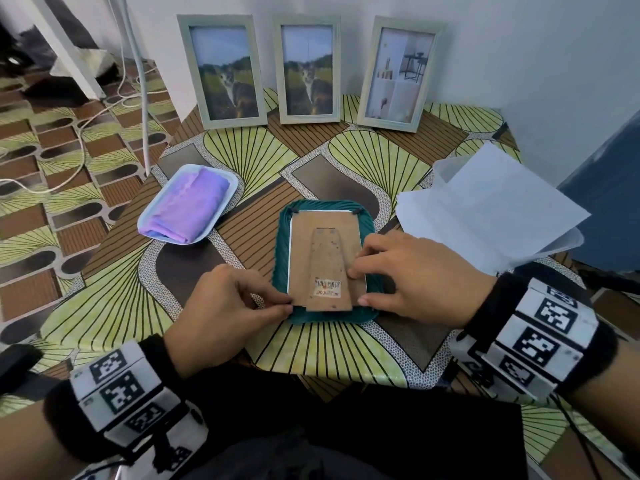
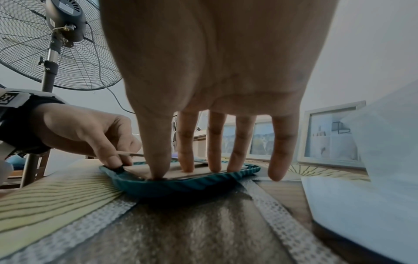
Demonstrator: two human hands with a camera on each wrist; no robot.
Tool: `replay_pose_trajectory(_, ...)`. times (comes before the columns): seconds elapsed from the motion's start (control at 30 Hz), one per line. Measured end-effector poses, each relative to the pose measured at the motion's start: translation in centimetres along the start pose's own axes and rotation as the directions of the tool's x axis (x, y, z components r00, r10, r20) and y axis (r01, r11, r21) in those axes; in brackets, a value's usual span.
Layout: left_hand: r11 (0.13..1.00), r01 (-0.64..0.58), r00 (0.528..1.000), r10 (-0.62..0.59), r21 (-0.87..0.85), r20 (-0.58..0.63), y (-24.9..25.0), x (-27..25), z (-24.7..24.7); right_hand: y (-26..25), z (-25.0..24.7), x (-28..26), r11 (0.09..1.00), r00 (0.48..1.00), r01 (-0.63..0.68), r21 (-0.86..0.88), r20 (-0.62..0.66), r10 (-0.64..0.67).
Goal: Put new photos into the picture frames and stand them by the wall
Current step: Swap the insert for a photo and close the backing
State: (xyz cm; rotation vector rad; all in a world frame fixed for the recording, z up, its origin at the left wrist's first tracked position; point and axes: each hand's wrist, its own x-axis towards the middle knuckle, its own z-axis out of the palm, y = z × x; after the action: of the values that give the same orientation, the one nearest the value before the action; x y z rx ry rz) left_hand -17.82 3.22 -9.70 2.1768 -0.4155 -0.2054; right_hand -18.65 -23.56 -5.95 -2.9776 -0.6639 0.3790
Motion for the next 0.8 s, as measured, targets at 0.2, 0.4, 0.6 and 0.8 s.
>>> replay_pose_trajectory(0.2,0.989,-0.054,0.998,0.048,0.141,0.045,0.7,0.2,-0.3,0.1,0.1,-0.2,0.998,0.999,0.005,0.064,-0.037,-0.003)
replay_pose_trajectory(0.4,0.982,-0.025,0.991,-0.001,0.187,0.136,1.1,1.5,-1.2,0.2,0.7,-1.4,0.981,0.99,-0.031,0.192,-0.129,0.057)
replay_pose_trajectory(0.6,0.979,-0.083,0.989,0.058,0.186,0.136,1.1,1.9,-1.0,-1.1,0.9,-2.3,0.957,0.964,-0.19,0.221,-0.145,0.224)
replay_pose_trajectory(0.8,0.976,-0.137,0.987,0.12,0.171,0.108,0.9,1.8,-0.5,-2.7,2.0,-2.2,0.916,0.923,-0.283,0.284,-0.181,0.341)
